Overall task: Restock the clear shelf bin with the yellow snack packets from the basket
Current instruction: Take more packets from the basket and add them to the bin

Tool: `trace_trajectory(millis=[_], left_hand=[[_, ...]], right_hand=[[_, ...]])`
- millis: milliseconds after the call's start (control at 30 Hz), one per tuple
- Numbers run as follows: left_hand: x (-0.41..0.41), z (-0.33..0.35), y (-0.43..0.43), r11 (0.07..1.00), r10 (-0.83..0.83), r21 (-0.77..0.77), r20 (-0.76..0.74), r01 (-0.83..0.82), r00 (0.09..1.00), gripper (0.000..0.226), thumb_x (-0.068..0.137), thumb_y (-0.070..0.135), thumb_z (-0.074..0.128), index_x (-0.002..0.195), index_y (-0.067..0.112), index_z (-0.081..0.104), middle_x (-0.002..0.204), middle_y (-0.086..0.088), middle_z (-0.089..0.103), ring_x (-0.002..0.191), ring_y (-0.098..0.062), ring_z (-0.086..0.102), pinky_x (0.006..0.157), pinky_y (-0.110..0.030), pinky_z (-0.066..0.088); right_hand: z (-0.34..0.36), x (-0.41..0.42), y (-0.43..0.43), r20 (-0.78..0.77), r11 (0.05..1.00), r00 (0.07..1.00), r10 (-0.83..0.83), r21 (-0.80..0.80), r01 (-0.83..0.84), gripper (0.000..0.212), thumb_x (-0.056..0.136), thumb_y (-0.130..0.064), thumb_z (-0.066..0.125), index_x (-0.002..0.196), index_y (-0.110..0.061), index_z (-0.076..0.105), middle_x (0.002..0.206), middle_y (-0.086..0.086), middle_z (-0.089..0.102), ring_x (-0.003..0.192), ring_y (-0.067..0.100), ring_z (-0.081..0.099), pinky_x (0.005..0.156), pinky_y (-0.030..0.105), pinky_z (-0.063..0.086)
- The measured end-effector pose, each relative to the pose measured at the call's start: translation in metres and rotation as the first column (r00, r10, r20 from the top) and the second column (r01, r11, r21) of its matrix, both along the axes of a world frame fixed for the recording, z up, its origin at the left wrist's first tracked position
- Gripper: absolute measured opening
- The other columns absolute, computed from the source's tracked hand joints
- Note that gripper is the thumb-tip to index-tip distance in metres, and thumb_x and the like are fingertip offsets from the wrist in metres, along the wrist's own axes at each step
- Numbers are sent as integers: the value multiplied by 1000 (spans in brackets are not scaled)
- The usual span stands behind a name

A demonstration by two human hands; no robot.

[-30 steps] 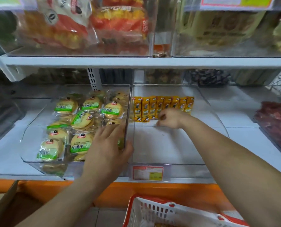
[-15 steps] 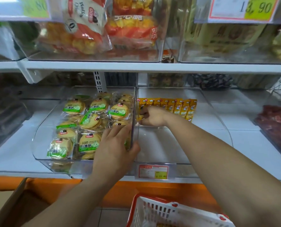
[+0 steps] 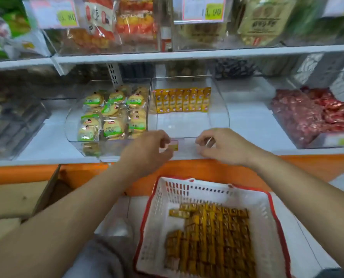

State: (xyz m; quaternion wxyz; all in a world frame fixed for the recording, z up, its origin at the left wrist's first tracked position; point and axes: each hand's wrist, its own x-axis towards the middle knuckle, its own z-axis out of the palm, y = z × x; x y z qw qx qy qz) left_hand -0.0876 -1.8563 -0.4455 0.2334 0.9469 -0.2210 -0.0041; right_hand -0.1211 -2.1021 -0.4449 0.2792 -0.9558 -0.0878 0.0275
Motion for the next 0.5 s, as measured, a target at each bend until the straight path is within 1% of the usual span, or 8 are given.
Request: trace_trajectory(millis=[67, 100, 167, 200, 267, 333, 400, 500], left_hand=[[-21, -27, -15, 967, -118, 211, -129, 143, 985, 33, 92, 44, 64, 120, 26, 63, 112, 4, 68, 106, -21, 65, 79, -31, 48], [-30, -45, -23, 935, -135, 298, -205, 193, 969, 37, 92, 46, 63, 123, 26, 62, 121, 1, 67, 112, -23, 63, 86, -34, 49], [-42, -89, -35, 893, -118, 376, -333, 247, 935, 41, 94, 47, 62, 128, 24, 61, 129, -2, 66, 116, -25, 62, 94, -39, 52], [-47, -114, -41, 890, -90, 381, -391, 250, 916, 42, 94, 46, 61, 129, 23, 60, 131, -4, 65, 117, -27, 61, 97, -41, 52], [-56, -158, -43, 906, -22, 366, -461, 212, 887, 44, 95, 44, 60, 132, 21, 58, 136, -7, 61, 121, -28, 59, 101, -41, 50], [-61, -203, -46, 925, 47, 344, -527, 162, 848, 47, 94, 42, 60, 136, 22, 54, 139, -7, 59, 123, -28, 57, 101, -41, 47], [-60, -249, -47, 945, 122, 316, -576, 83, 808, 48, 93, 39, 62, 137, 22, 53, 136, -7, 60, 121, -29, 58, 99, -42, 48], [-47, -303, -47, 959, 190, 283, -567, -27, 801, 49, 89, 33, 68, 135, 22, 55, 130, -8, 64, 117, -29, 60, 94, -39, 48]], right_hand=[[-40, -25, -5, -97, 999, 995, -35, -19, 33, 24, 85, -30, 74, 107, -20, 71, 94, -10, 68, 86, 11, 65, 75, 23, 46], [-63, -35, -7, -151, 998, 987, -51, -34, 46, 25, 86, -29, 74, 108, -18, 71, 97, -7, 68, 89, 12, 64, 75, 24, 44], [-110, -51, -10, -280, 996, 956, -84, -57, 71, 25, 87, -28, 72, 109, -15, 70, 101, -3, 67, 93, 16, 62, 76, 26, 44], [-135, -58, -13, -345, 995, 934, -98, -59, 82, 23, 88, -26, 71, 108, -14, 69, 103, -1, 68, 95, 18, 63, 77, 28, 46], [-174, -70, -14, -403, 995, 910, -97, -43, 87, 24, 90, -19, 67, 112, -10, 67, 113, 5, 68, 103, 23, 63, 85, 28, 47], [-211, -77, -14, -449, 994, 887, -102, -4, 112, 34, 91, -18, 67, 125, -11, 63, 136, 2, 59, 118, 21, 58, 97, 26, 43], [-249, -77, -12, -484, 992, 867, -115, -18, 122, 42, 92, -23, 67, 131, -13, 59, 150, -2, 47, 131, 20, 50, 106, 30, 41], [-298, -75, -2, -466, 980, 862, -200, -79, 185, 54, 90, -37, 68, 138, -16, 54, 149, 4, 47, 135, 23, 45, 107, 34, 39]])
